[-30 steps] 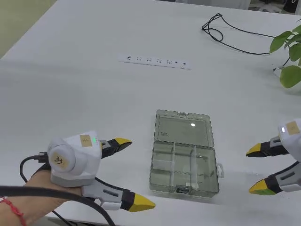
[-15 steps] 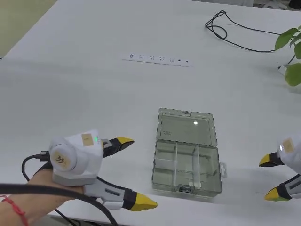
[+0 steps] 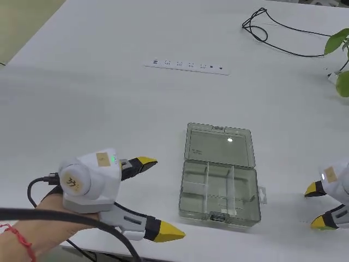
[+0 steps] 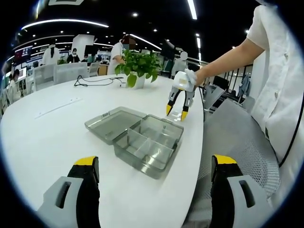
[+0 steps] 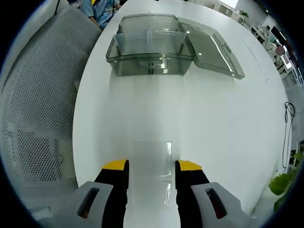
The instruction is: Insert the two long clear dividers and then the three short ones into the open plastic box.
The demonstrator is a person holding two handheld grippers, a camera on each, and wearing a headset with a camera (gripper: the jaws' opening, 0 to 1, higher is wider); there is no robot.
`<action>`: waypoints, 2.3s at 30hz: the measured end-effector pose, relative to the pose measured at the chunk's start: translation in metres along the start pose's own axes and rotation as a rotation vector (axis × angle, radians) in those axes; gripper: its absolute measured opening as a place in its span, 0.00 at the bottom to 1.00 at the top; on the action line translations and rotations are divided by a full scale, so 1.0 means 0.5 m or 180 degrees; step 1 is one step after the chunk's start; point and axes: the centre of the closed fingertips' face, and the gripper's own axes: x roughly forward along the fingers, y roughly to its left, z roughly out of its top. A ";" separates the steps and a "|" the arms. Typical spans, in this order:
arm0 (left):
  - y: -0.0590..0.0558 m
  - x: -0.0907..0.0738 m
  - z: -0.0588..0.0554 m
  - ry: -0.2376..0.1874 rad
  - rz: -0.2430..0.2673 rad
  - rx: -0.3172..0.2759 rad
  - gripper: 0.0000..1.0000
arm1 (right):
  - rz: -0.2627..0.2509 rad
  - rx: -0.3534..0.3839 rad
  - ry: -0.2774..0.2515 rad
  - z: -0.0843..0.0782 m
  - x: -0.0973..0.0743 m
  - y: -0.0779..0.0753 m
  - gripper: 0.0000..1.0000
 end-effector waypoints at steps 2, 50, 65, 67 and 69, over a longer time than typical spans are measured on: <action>0.000 0.000 -0.001 0.0001 0.0000 -0.0004 1.00 | 0.0007 0.0016 0.0004 0.001 -0.001 0.001 0.37; -0.028 0.023 0.099 -0.0371 -0.0094 -0.0595 0.90 | -0.0626 -0.0231 -0.0615 0.213 -0.178 0.008 0.32; -0.074 0.064 0.153 -0.0619 -0.0357 -0.1470 0.63 | -0.0800 -0.0347 -0.0714 0.296 -0.218 0.042 0.32; -0.082 0.069 0.158 -0.0646 -0.0405 -0.1584 0.61 | -0.0807 -0.0354 -0.0722 0.303 -0.220 0.045 0.32; -0.090 0.075 0.160 -0.0655 -0.0458 -0.1705 0.57 | -0.0820 -0.0356 -0.0738 0.311 -0.223 0.049 0.32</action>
